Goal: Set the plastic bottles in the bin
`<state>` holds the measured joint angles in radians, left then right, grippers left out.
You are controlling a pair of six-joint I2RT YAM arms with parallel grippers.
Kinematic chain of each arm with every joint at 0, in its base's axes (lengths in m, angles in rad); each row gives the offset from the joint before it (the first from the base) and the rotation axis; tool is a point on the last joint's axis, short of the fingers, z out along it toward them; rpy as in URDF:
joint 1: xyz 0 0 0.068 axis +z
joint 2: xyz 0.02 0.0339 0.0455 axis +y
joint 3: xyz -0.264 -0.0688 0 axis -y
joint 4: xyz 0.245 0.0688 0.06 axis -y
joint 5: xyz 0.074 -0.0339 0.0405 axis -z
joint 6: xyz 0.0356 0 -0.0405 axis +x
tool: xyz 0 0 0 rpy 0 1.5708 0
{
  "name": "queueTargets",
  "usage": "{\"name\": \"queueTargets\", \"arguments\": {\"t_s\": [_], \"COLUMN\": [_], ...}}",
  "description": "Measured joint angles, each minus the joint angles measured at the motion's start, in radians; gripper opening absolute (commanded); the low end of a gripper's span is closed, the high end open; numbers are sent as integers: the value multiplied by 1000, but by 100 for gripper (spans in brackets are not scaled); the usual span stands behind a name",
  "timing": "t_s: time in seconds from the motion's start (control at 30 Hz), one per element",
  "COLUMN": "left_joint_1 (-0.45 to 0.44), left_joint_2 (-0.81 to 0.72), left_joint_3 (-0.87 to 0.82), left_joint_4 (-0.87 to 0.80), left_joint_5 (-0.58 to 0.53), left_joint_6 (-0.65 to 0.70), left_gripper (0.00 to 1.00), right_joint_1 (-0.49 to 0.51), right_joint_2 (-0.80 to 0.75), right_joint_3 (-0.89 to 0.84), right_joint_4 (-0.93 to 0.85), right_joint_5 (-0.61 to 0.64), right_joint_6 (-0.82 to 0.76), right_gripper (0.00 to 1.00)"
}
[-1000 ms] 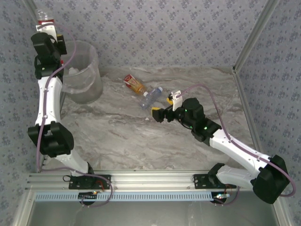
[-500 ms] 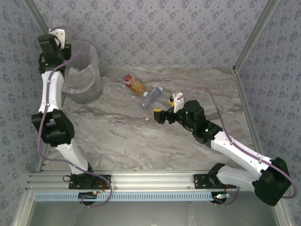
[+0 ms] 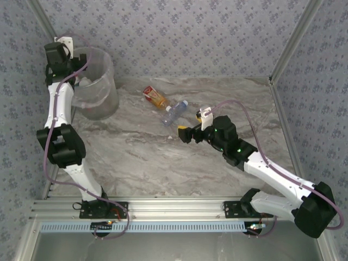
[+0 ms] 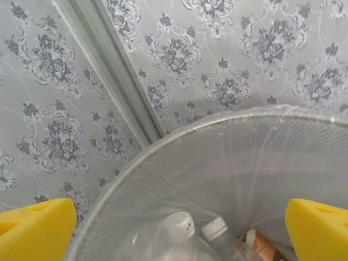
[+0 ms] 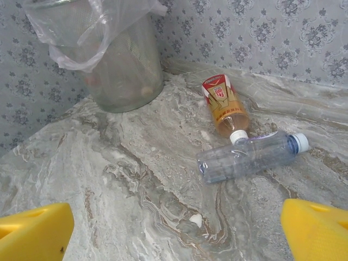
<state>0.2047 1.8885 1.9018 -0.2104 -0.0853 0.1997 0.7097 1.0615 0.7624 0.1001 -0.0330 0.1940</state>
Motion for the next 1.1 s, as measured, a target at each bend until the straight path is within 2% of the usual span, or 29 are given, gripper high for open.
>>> {"name": "queueTargets", "arguments": {"t_s": [0.17, 0.47, 0.63, 0.77, 0.93, 1.1], "left_joint_1": [-53, -255, -350, -422, -498, -567], "left_joint_2": [-23, -126, -212, -266, -275, -261], "left_joint_3": [23, 68, -47, -201, -346, -412], "left_joint_4": [-35, -138, -138, -128, -137, -168], "left_joint_5": [0, -2, -19, -37, -50, -48], "left_joint_6": [-126, -311, -368, -415, -460, -489], "left_gripper": [99, 99, 99, 99, 99, 99], "right_joint_1": [0, -3, -28, -44, -51, -66], "right_joint_2": [16, 75, 108, 151, 214, 294], "right_joint_3": [0, 0, 0, 0, 23, 95], "right_joint_4": [-7, -19, -42, -77, -138, -206], "right_joint_5": [43, 177, 245, 272, 283, 280], "right_joint_6": [16, 136, 264, 352, 441, 499], "right_gripper": [100, 100, 100, 100, 100, 100]}}
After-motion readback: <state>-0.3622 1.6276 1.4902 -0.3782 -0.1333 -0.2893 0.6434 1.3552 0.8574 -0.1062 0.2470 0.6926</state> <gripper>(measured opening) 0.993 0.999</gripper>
